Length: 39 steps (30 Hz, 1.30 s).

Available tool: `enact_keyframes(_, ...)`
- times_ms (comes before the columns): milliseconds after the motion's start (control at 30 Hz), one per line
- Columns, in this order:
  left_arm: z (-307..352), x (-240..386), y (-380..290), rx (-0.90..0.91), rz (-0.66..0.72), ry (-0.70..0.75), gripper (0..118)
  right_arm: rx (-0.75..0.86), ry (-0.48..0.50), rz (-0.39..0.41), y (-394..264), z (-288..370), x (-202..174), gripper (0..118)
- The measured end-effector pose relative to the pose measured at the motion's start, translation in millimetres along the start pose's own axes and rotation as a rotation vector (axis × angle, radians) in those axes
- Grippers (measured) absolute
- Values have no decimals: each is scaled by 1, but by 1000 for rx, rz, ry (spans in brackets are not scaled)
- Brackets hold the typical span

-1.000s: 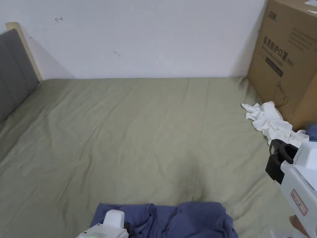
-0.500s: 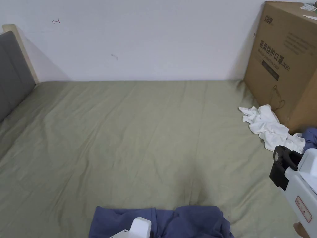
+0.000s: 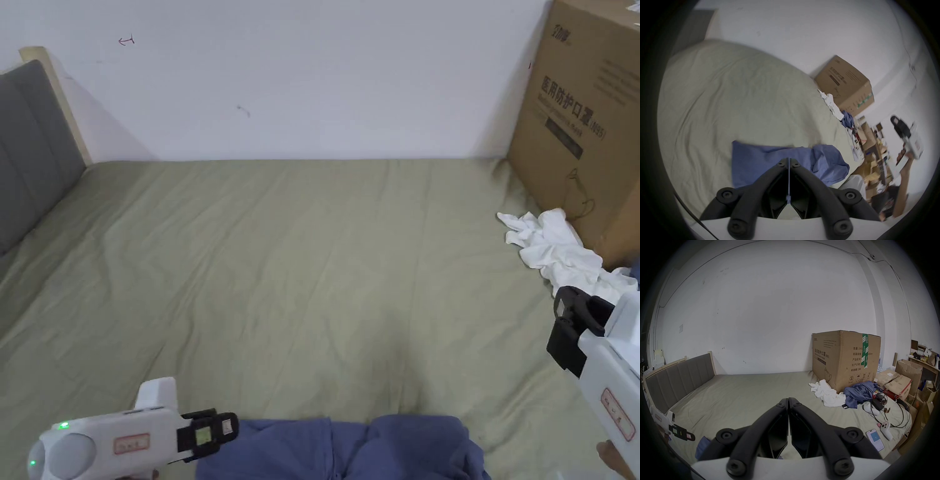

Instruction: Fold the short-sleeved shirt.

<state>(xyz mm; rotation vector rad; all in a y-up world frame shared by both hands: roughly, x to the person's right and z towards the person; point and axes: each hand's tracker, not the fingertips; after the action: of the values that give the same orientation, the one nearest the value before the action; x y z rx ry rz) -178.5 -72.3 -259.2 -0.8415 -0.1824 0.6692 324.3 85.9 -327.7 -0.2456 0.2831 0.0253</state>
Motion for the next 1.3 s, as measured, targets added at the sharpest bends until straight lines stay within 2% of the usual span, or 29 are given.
enact_keyframes(67,1,-20,3,-15,87,8,19,-4,6,4,0,-3,-2,0)
enact_keyframes(100,0,-30,5,-33,112,3,35,-5,7,6,-1,-4,-4,0)
enact_keyframes(133,-3,-39,5,-52,134,11,63,-9,10,10,-1,-5,-7,0)
enact_keyframes(167,-6,-46,4,-68,147,10,81,-13,12,13,-1,-6,-8,0)
enact_keyframes(200,-13,-67,4,-72,160,13,93,-18,14,16,-2,-8,-9,0)
enact_keyframes(233,-17,-74,2,-78,174,16,99,-24,15,18,-3,-9,-9,0)
enact_keyframes(367,-29,-86,-8,-100,198,28,94,-38,13,32,-6,-11,-12,0)
enact_keyframes(433,-38,-92,-12,-121,217,10,74,-48,11,34,-7,-13,-12,0)
enact_keyframes(500,-44,-89,-21,-124,213,-10,68,-54,7,36,-8,-14,-12,0)
enact_keyframes(600,-60,-87,-28,-133,184,-15,54,-60,6,39,-12,-19,-6,0)
enact_keyframes(700,-65,-82,-30,-124,133,60,21,-60,6,41,-13,-20,-6,0)
enact_keyframes(733,-58,-69,-32,-117,138,48,15,-60,7,43,-13,-21,-5,0)
enact_keyframes(833,-44,-59,-29,-99,106,55,10,-56,11,46,-12,-22,-3,0)
enact_keyframes(900,-25,-30,-27,-100,85,97,9,-52,15,44,-10,-23,0,0)
enact_keyframes(1000,-9,-37,-19,-90,82,102,9,-41,22,36,-5,-19,-5,0)
enact_keyframes(1200,47,-25,0,-45,-31,232,9,-19,41,29,0,-9,-11,0)
enact_keyframes(1300,67,-20,14,-23,-5,244,9,-11,47,24,0,-5,-9,0)
